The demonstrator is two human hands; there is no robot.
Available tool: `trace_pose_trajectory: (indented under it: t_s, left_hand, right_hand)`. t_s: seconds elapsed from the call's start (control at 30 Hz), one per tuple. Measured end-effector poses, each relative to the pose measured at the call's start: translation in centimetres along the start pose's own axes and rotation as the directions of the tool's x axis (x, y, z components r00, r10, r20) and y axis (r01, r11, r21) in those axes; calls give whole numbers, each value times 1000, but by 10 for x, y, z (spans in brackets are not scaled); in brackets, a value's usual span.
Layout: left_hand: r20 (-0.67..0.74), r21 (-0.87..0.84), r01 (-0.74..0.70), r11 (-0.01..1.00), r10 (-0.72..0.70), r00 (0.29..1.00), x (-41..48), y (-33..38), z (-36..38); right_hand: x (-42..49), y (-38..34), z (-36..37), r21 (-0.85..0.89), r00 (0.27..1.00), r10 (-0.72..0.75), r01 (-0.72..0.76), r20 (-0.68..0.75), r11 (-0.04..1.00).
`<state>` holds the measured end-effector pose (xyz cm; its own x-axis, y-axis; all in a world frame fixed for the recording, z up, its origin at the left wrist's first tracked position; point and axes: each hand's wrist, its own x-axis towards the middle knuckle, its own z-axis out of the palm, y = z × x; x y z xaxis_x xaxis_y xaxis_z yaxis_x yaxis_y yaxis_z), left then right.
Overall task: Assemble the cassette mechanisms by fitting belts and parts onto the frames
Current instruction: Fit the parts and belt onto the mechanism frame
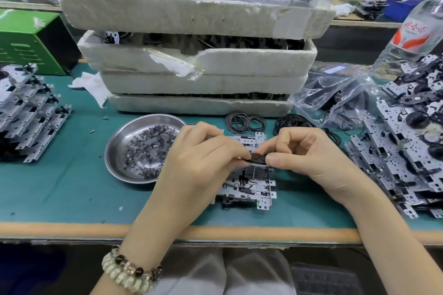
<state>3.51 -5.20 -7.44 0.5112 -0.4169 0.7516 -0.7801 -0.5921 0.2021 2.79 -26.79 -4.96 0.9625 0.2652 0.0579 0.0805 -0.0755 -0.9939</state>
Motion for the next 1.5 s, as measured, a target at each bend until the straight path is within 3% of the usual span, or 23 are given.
trace_pose_trajectory:
  t_s: [0.13,0.23,0.3,0.5,0.67,0.83,1.0,1.17,1.27,1.33,1.4,1.5]
  left_hand:
    - [38,-301,217,928,-216,976,-5,-1,-5]
    - [41,-390,300,871,-309,950,-6,-4,-7]
    - [43,-395,311,865,-320,946,-7,-5,-6]
    - [13,-381,293,877,-311,950,-7,-2,-2]
    - [3,-367,289,884,-310,951,-7,-1,-3]
    - [-7,-355,281,892,-303,953,-7,-1,-3]
    - [73,-284,274,919,-264,962,-7,-1,-2]
    - [216,-167,238,957,-200,956,-4,1,0]
    - [187,-75,200,977,-183,965,-3,3,0]
    - [123,-114,222,968,-208,970,-4,3,-1]
    - [105,-366,283,887,-263,959,-7,4,-1]
    - [211,-747,352,565,-300,930,-12,7,-6]
  right_hand:
    - [-14,-3,4,-180,991,-108,92,-83,979]
    - [-31,-9,18,-516,929,-349,240,-124,822]
    - [-37,-13,27,-620,889,-450,307,-84,722]
    - [-38,-19,33,-630,897,-405,213,-176,747]
    - [-41,-19,37,-736,881,-453,218,-134,642]
    - [-46,-8,39,-759,901,-408,161,-148,631]
    - [-51,-13,15,-649,953,-302,211,-31,731]
    - [-49,-12,-6,-562,975,-219,157,-44,812]
    - [-46,-9,-13,-592,965,-245,146,-90,793]
    - [-44,-7,-14,-615,949,-271,118,-162,780]
    - [-43,-3,-11,-617,921,-291,75,-258,783]
    - [-40,5,0,-618,872,-329,39,-363,785]
